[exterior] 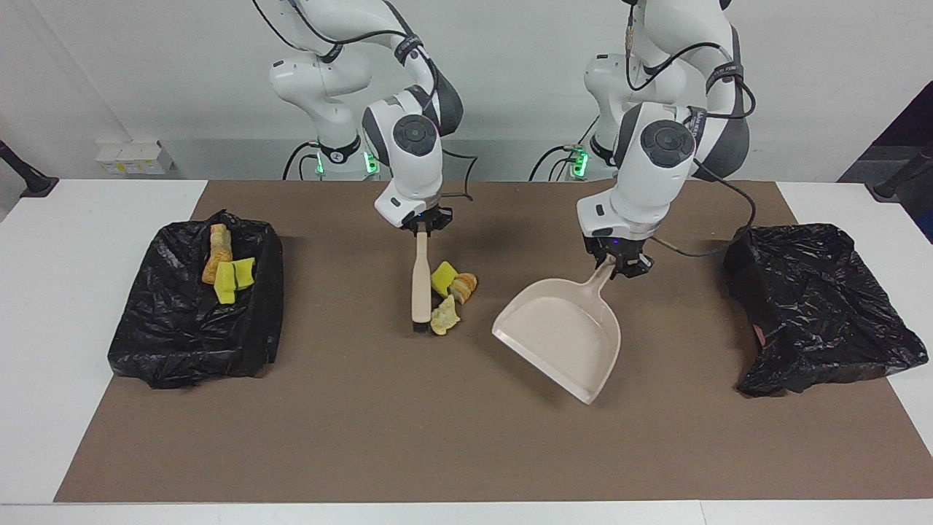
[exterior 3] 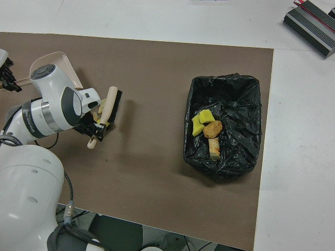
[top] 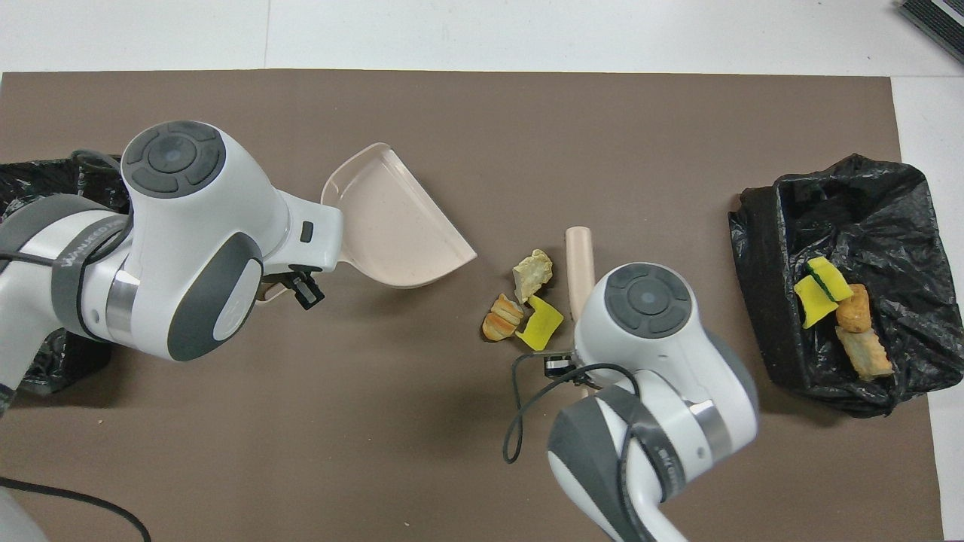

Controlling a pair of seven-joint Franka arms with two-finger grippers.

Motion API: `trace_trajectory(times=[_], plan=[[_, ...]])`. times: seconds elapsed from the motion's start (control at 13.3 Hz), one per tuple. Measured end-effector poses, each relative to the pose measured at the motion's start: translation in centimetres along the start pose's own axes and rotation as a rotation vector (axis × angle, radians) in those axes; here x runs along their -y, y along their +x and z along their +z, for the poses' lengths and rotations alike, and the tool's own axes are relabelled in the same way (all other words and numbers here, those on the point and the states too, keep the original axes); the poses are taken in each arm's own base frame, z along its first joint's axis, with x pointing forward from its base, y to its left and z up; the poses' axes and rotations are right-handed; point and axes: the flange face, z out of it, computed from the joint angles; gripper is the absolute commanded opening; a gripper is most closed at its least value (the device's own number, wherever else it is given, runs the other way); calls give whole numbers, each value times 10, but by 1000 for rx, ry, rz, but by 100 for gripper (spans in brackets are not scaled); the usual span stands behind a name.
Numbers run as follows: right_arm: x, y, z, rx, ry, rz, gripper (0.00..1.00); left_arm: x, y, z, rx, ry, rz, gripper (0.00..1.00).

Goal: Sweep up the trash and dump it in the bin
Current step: 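Sweep remaining debris toward the dustpan with the brush in the right gripper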

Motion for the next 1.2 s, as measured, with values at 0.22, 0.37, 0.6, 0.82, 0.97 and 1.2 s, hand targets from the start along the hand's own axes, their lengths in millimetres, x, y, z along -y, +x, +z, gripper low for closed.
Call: trace_trajectory(times=[0.22, 0.37, 0.6, 0.82, 0.97, 1.2], plan=[[-34, -14, 4, 10, -102, 10, 0, -9, -3, 10, 33, -1, 218, 0], [-29, -23, 37, 22, -131, -20, 0, -32, 9, 25, 73, 18, 299, 0], [7, -34, 80, 46, -157, -95, 0, -67, 27, 58, 109, 60, 393, 0], [51, -48, 100, 49, -147, -127, 0, -67, 23, 74, 115, 80, 408, 0], [77, -56, 91, 68, -74, -129, 0, -68, 23, 78, 110, 87, 412, 0], [125, -69, 63, 83, 69, -128, 0, -68, 20, 86, 101, 100, 412, 0]])
